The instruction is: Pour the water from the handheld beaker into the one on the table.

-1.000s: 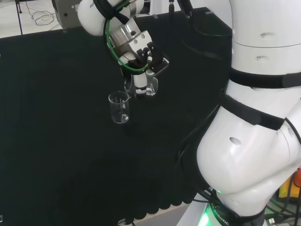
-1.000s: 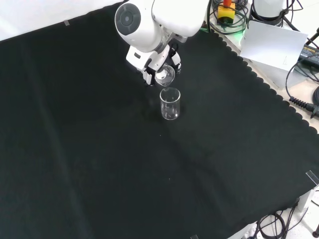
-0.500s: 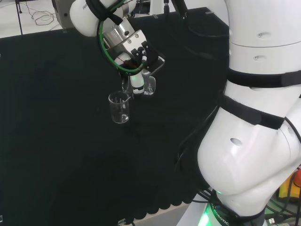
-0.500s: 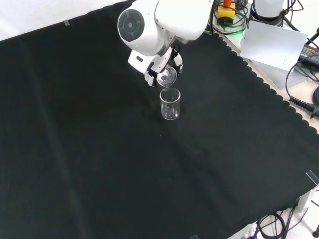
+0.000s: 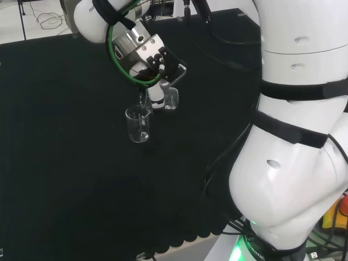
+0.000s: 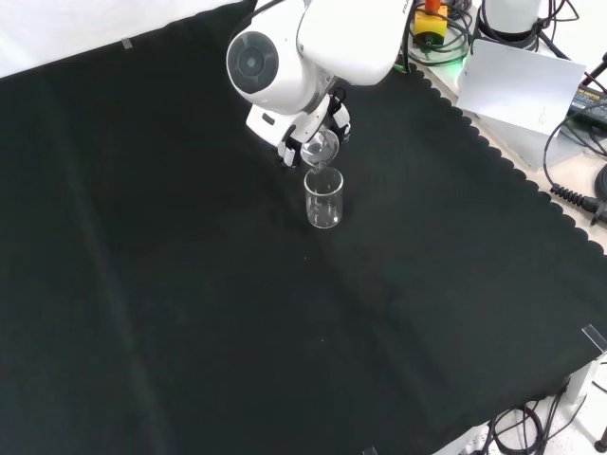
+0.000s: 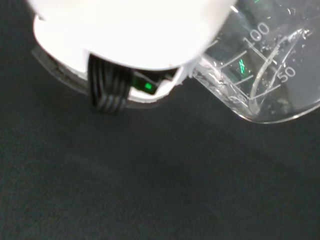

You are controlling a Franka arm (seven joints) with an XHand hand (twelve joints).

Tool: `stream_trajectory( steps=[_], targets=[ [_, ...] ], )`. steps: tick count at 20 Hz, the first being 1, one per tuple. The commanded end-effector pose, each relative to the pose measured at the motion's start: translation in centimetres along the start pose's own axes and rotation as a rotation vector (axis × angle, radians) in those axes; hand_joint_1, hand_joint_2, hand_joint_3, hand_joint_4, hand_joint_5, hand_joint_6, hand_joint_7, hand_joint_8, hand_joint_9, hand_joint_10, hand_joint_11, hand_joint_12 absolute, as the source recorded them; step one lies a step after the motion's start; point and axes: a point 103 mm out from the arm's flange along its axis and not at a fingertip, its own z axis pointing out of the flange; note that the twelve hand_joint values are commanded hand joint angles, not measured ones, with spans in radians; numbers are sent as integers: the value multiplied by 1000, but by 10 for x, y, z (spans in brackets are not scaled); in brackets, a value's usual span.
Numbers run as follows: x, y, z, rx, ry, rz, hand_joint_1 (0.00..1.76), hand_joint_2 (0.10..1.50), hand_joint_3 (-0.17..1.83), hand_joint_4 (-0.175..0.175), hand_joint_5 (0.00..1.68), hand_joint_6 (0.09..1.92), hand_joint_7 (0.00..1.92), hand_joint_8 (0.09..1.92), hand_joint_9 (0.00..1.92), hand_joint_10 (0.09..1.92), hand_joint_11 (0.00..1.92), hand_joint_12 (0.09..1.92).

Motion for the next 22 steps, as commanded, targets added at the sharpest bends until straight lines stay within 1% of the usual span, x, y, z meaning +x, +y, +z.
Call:
stream_trajectory(
  steps=[1, 3, 14, 16, 18, 22],
  targets=[
    [3, -1, -3, 15, -28, 9, 1332, 465, 982, -175, 1221, 779, 1427, 723, 1572, 686, 1240, 694],
    [5, -3, -6, 26, -50, 17, 1332, 465, 982, -175, 1221, 780, 1426, 724, 1572, 688, 1239, 694],
    [16, -8, -16, 51, -107, 34, 1332, 465, 985, -175, 1218, 787, 1423, 731, 1568, 697, 1238, 698],
    [18, -8, -18, 56, -94, 32, 1332, 465, 986, -175, 1217, 788, 1423, 733, 1567, 698, 1238, 698],
    [20, -8, -19, 62, -98, 32, 1331, 465, 986, -175, 1217, 789, 1422, 734, 1567, 699, 1237, 699],
    [19, -5, -17, 85, -89, 49, 1332, 464, 987, -175, 1216, 791, 1421, 736, 1566, 702, 1237, 700]
  ],
)
